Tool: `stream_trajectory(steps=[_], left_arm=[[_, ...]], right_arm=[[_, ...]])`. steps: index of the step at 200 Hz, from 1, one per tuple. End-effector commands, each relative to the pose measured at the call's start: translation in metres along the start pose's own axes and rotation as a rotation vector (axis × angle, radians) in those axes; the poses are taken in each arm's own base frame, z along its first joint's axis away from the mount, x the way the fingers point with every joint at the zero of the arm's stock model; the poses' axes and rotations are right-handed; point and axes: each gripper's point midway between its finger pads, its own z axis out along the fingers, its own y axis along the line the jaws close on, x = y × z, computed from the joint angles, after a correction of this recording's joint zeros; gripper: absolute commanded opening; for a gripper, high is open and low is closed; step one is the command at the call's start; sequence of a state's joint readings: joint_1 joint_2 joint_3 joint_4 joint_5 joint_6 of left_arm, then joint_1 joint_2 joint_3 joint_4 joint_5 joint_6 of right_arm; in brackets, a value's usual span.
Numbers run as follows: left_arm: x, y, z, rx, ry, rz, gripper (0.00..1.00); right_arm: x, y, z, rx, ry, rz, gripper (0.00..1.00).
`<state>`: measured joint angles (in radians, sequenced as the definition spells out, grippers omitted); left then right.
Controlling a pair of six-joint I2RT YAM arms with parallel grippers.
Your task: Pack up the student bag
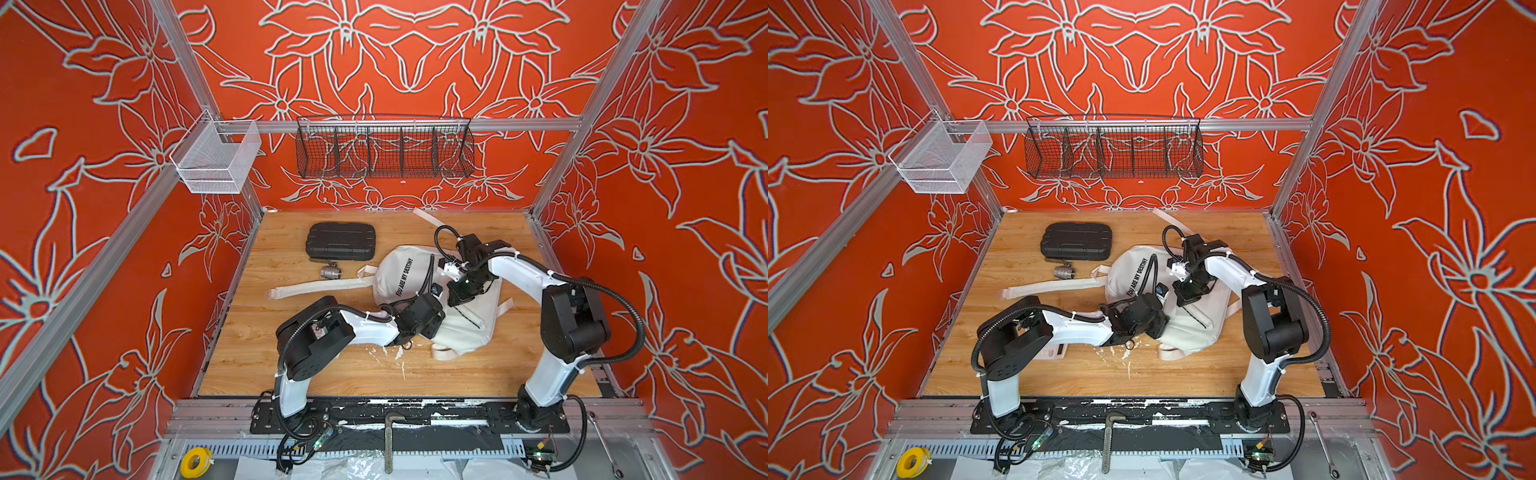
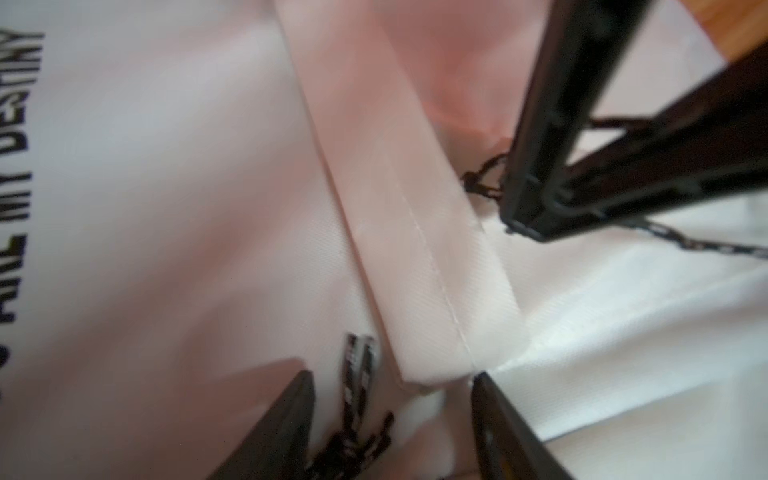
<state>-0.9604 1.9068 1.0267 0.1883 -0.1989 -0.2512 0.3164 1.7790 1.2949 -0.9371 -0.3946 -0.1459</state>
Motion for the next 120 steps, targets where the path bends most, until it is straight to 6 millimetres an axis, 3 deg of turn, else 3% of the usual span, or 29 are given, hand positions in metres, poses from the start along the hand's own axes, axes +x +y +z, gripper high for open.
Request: stream_trajectory(steps=[1, 24, 50, 76, 120], left_arm=[[0.032, 0.01, 0.007, -0.035, 0.091, 0.009, 0.32], [0.051, 0.016, 0.006, -0.044, 0.143, 0.03, 0.0], [0.067, 0.019, 0.002, -0.04, 0.193, 0.055, 0.0], [0.077, 0.02, -0.006, -0.019, 0.217, 0.062, 0.0], [0.111, 0.027, -0.01, -0.009, 0.333, 0.062, 0.0]], right_arm=[[-0.001, 0.005, -0.008, -0.006, -0.003, 0.022, 0.0], [-0.005, 0.004, -0.011, 0.001, -0.018, 0.024, 0.0], [-0.01, -0.005, -0.015, 0.041, -0.033, 0.028, 0.0], [-0.019, -0.025, -0.021, 0.102, -0.049, 0.045, 0.0], [-0.041, -0.061, -0.031, 0.181, -0.091, 0.075, 0.0]])
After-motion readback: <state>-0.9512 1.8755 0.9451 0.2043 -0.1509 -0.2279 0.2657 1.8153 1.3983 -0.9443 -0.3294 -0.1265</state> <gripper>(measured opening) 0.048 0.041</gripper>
